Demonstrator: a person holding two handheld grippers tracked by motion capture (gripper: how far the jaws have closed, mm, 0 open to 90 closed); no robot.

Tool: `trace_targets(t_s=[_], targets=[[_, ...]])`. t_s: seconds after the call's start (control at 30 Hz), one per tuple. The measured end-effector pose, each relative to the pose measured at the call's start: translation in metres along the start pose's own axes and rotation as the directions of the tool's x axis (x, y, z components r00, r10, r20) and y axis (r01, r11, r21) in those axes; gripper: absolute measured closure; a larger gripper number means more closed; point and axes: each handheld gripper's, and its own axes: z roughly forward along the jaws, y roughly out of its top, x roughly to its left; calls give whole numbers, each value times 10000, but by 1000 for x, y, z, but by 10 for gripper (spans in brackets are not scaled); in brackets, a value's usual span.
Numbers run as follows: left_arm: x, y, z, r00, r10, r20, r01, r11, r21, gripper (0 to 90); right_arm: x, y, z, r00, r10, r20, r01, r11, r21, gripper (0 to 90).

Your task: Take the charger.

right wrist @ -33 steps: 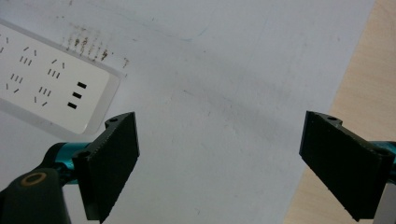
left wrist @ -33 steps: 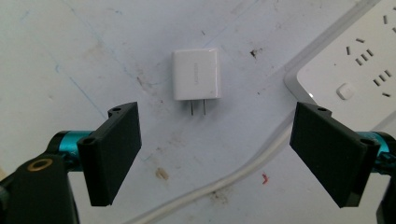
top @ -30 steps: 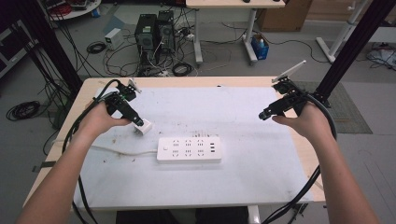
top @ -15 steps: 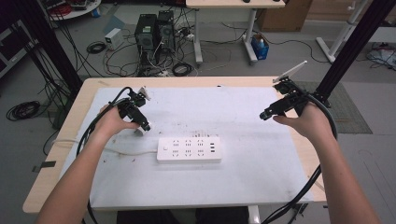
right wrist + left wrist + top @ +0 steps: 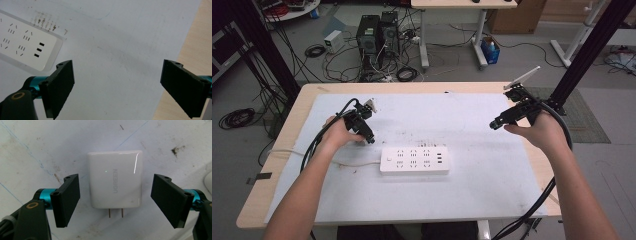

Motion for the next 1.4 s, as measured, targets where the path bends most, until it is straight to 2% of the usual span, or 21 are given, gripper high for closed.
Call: trace_targets(t_s=[0.17, 0.23, 0.3, 0.37, 0.5, 0.53, 0.57, 0.63, 0.7, 0.77, 0.87, 1.0, 1.1, 1.23, 1.33, 1.4], targets=[[2, 1, 7, 10000, -27, -20, 28, 9995, 310, 304, 0, 0, 0, 10000, -2, -6, 2, 10000, -6, 114], [2, 1, 10, 10000, -54, -1, 54, 9995, 321, 354, 0, -1, 0, 10000, 16, 10, -16, 10000, -19, 114], [2, 2, 10, 9997, -121, 201, 116, 9996, 257, 419, 0, -1, 1, 10000, -9, 10, 9, 10000, 2, 114], [2, 2, 8, 9999, 103, 124, -106, 9995, 308, 422, 0, -1, 1, 10000, -9, 7, 9, 10000, 6, 114], [1, 2, 9, 9999, 73, 105, -75, 9997, 241, 425, -1, -2, 2, 10000, 48, -17, -48, 10000, 7, 114], [1, 1, 7, 9999, 167, 39, -168, 9994, 312, 425, -1, -2, 2, 10000, 21, -2, -21, 10000, 18, 114], [0, 1, 4, 9998, 173, -10, -173, 9997, 197, 425, -1, -2, 2, 10000, 49, 4, -49, 10000, 46, 114], [-1, -1, -3, 9999, 84, 95, -84, 10000, -45, 425, -1, -3, 1, 10000, 61, -24, -61, 10000, 20, 114], [-2, -3, -18, 9999, 95, 136, -91, 9994, -338, 425, 0, -2, 1, 9999, 107, -50, -107, 9999, 38, 114], [-4, -5, -35, 10000, 73, -9, -73, 9980, -623, 425, 0, -2, -1, 9999, 105, -15, -105, 9999, 40, 114], [-6, -7, -63, 10000, 83, 15, -81, 9943, -1064, 425, 1, -1, -2, 9999, 147, -75, -147, 9999, 0, 115], [-10, -8, -93, 9994, 352, -66, -358, 9902, -1351, 425, 1, 1, -3, 9993, 364, -38, -364, 9993, 49, 115], [-13, -9, -107, 9984, 543, -164, -561, 9871, -1498, 424, -2, 4, -5, 9979, 641, -115, -641, 9979, 7, 115], [-19, -11, -117, 9967, 803, -92, -807, 9814, -1744, 424, -6, 6, -8, 9949, 997, -154, -996, 9950, 53, 115], [-27, -14, -124, 9946, 1025, -170, -1038, 9742, -2003, 425, -6, 7, -12, 9948, 1006, -158, -1006, 9949, 26, 115], [-34, -15, -129, 9910, 1327, -153, -1327, 9661, -2216, 425, -4, 7, -16, 9946, 989, -305, -992, 9950, -94, 115]])
